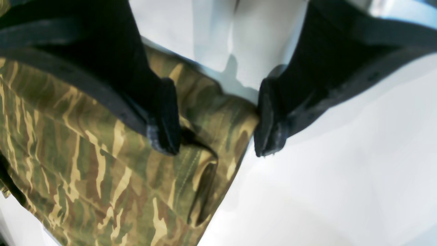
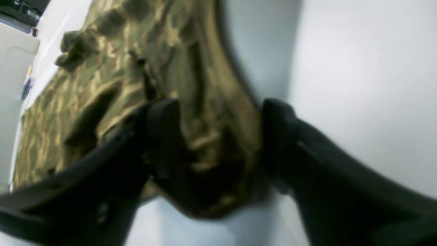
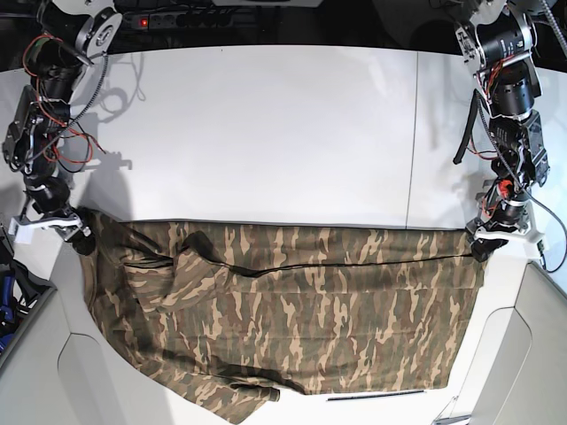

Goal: Fold the T-shirt properly
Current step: 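Lift the shoulder edge with both grippers and pull it toward the hem, then lower the folded edge onto the shirt and open both grippers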

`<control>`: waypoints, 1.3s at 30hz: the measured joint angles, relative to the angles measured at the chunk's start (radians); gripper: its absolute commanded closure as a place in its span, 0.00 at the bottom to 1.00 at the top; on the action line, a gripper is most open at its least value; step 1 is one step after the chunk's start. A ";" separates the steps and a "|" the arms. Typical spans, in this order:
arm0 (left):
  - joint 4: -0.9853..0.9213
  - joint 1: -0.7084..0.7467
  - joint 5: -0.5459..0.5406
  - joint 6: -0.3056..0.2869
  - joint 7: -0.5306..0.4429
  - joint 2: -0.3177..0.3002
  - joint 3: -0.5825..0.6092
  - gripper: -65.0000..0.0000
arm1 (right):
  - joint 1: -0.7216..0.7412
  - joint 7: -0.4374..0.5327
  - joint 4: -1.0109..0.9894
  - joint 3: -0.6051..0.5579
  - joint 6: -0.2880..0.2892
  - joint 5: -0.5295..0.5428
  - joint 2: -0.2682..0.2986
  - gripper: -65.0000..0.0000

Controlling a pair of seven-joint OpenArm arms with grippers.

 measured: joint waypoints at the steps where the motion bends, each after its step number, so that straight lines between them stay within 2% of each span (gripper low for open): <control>1: -0.001 -0.002 0.000 0.000 0.000 0.001 0.000 0.57 | 0.000 -0.003 0.000 -0.005 0.000 -0.001 -0.004 0.69; 3: -0.002 -0.002 -0.001 0.000 0.010 0.006 0.000 0.74 | -0.002 -0.010 -0.003 -0.010 0.000 -0.003 -0.006 0.87; 5: -0.003 -0.003 -0.001 0.000 0.012 0.011 0.000 0.87 | -0.006 -0.009 -0.006 -0.009 0.000 -0.004 -0.005 1.00; 7: -0.004 -0.006 0.000 0.000 0.013 0.017 0.001 1.00 | -0.007 -0.009 -0.006 -0.008 0.030 -0.012 -0.005 1.00; 9: -0.004 -0.008 0.000 -0.005 0.015 0.017 0.002 1.00 | -0.007 -0.013 -0.006 -0.008 0.054 -0.015 -0.005 1.00; 13: -0.006 -0.008 -0.005 -0.114 0.043 0.003 0.002 1.00 | -0.007 -0.043 0.012 -0.008 0.056 -0.020 -0.006 1.00; 14: -0.006 -0.010 -0.010 -0.124 0.051 0.000 0.002 1.00 | -0.008 -0.056 0.024 -0.008 0.057 -0.023 -0.006 1.00; 21: 0.046 -0.014 -0.024 -0.124 0.157 -0.020 0.004 1.00 | -0.012 -0.172 0.146 -0.008 0.058 -0.008 0.006 1.00; 24: 0.080 -0.010 -0.026 -0.124 0.200 -0.019 0.004 1.00 | -0.016 -0.220 0.177 -0.008 0.060 0.030 0.018 1.00; 26: 0.116 0.005 -0.025 -0.124 0.200 -0.018 0.005 1.00 | -0.018 -0.259 0.184 -0.008 0.061 0.047 0.028 1.00; 29: 0.196 0.053 -0.028 -0.126 0.208 -0.021 0.006 1.00 | -0.020 -0.301 0.186 -0.009 0.061 0.069 0.040 1.00; 33: 0.315 0.144 -0.027 -0.128 0.244 -0.025 0.004 1.00 | -0.059 -0.304 0.195 -0.010 0.065 0.113 0.059 1.00; 36: 0.405 0.214 -0.027 -0.097 0.246 -0.025 -0.005 1.00 | -0.109 -0.332 0.209 -0.010 0.061 0.148 0.072 1.00; 39: 0.481 0.280 -0.030 -0.098 0.246 -0.025 -0.030 1.00 | -0.163 -0.357 0.244 -0.011 0.066 0.182 0.078 1.00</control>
